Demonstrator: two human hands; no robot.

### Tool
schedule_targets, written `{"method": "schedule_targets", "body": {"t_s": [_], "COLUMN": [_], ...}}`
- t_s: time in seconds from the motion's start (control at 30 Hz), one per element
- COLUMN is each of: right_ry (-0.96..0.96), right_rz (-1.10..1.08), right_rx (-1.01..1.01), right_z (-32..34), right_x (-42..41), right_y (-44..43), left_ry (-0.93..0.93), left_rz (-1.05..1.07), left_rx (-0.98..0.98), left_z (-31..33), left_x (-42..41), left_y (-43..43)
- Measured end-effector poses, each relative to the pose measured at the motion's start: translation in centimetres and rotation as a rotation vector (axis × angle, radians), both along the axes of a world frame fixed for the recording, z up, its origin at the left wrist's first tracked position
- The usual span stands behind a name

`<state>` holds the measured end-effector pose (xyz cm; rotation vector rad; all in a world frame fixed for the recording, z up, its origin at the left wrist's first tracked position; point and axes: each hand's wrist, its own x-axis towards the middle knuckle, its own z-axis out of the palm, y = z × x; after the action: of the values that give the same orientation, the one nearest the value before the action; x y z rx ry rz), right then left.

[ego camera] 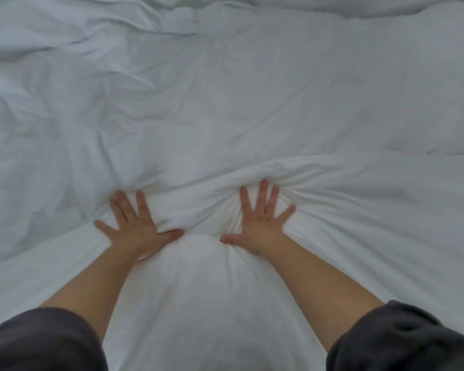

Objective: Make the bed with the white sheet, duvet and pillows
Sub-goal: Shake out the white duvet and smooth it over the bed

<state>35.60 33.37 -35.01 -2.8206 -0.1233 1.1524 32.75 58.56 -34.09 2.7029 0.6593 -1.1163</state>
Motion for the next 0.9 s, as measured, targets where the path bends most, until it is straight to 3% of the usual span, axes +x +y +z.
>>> {"method": "schedule_targets", "body": {"t_s": [0.27,0.9], "right_ry": [0.228,0.433], "right_rz": [-0.154,-0.235], "right_rx": [-0.158,-0.194], "right_z": [1.5,-0.1], "right_x": [2.5,5.2], "right_y": [3.5,4.2], "left_ry": [0.044,0.297], "left_rz": [0.005,0.078], "left_rx": [-0.199,-0.159], "left_z": [-1.0,-1.8], "left_x": [2.4,4.7], "left_y": [1.9,1.7]}}
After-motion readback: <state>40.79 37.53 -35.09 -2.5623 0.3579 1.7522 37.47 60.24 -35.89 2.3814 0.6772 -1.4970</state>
